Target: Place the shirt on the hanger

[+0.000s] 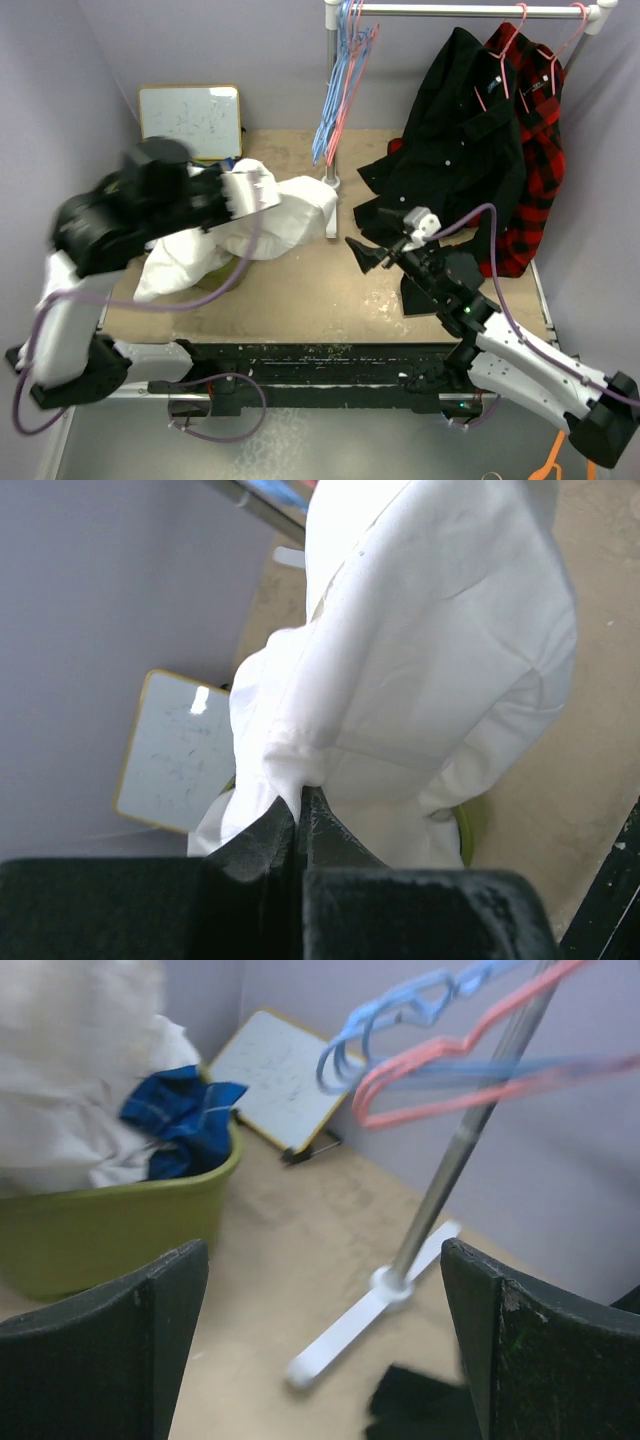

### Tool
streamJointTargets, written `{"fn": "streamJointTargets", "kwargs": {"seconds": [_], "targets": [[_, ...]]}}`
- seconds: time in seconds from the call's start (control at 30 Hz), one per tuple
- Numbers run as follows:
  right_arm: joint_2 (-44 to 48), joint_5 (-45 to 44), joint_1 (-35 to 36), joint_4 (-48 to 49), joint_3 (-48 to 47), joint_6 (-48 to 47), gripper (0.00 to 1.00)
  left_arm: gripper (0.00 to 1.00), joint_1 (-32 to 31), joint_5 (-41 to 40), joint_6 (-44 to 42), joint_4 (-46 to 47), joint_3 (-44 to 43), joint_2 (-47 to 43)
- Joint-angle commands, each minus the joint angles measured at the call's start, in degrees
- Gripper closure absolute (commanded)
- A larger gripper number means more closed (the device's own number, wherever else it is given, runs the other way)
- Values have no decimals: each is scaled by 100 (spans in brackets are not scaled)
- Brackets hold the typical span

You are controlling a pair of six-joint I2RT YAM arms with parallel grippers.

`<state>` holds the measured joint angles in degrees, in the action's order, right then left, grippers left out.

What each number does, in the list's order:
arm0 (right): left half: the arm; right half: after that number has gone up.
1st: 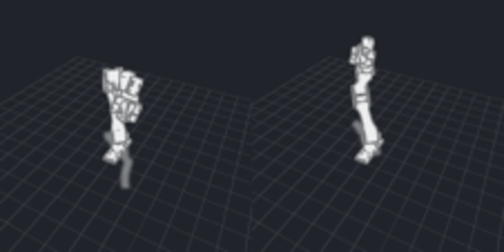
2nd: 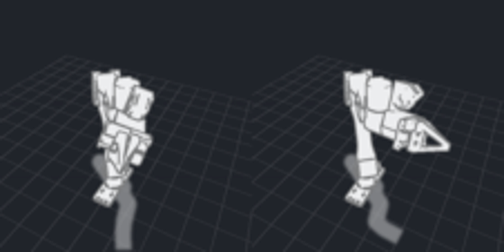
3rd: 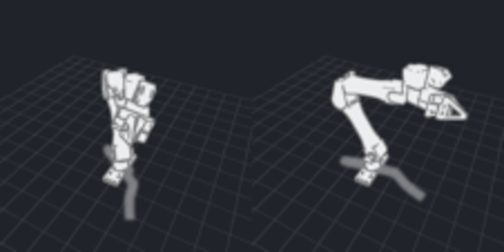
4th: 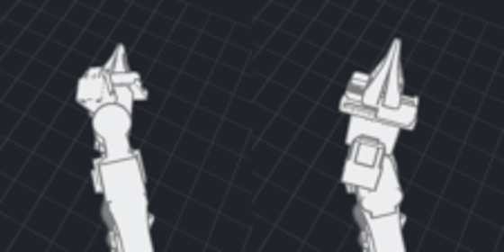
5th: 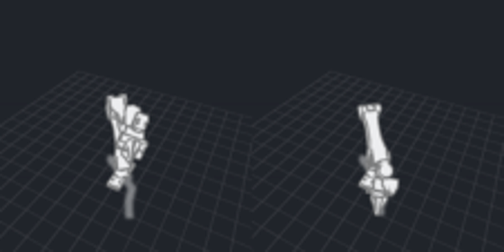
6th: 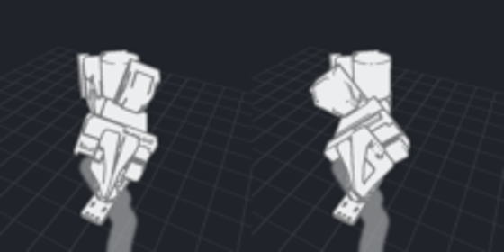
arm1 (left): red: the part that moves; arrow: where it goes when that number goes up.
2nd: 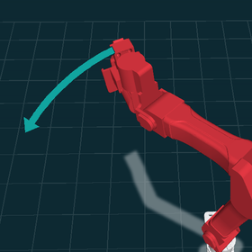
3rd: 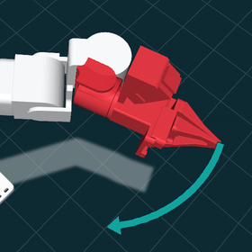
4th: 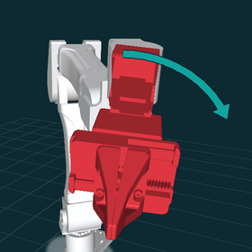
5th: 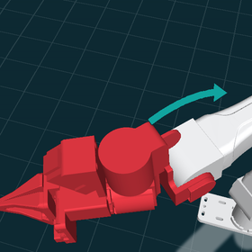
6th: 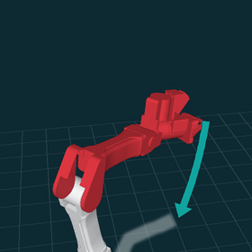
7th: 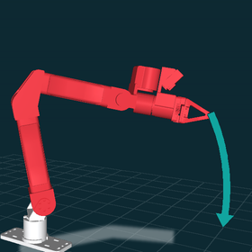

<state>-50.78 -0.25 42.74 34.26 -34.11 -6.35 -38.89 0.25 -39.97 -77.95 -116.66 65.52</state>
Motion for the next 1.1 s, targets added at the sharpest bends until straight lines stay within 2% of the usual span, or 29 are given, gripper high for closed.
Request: {"fn": "streamJointTargets", "kwargs": {"seconds": [0.0,0.07,0.17,0.33,0.5,0.67,0.8,0.97,1.07], "targets": [[-802,101,9,1212,-765,-2283,0,100,329,195,-339,-448,389,-480],[-1100,520,13,1555,-1017,-2599,0,100,397,2,-362,-444,518,-641],[-1571,1298,12,513,-1807,-3005,0,100,493,-149,-380,-419,583,-778],[-2111,2896,304,-652,-2812,-2537,0,100,653,-317,-391,-343,504,-856],[-2552,2953,839,-783,-3115,-2805,0,100,811,-405,-423,-377,422,-883],[-3047,3169,963,-1450,-3418,-3120,0,100,907,-391,-431,-374,391,-853],[-3304,3236,980,-599,-3303,-2680,0,100,974,-322,-404,-348,363,-797],[-3727,3703,1218,-1019,-3763,-2489,6,100,1015,-277,-397,-338,334,-751],[-3832,3816,1303,-891,-3815,-2321,8,100,1039,-254,-391,-343,349,-751]]}}
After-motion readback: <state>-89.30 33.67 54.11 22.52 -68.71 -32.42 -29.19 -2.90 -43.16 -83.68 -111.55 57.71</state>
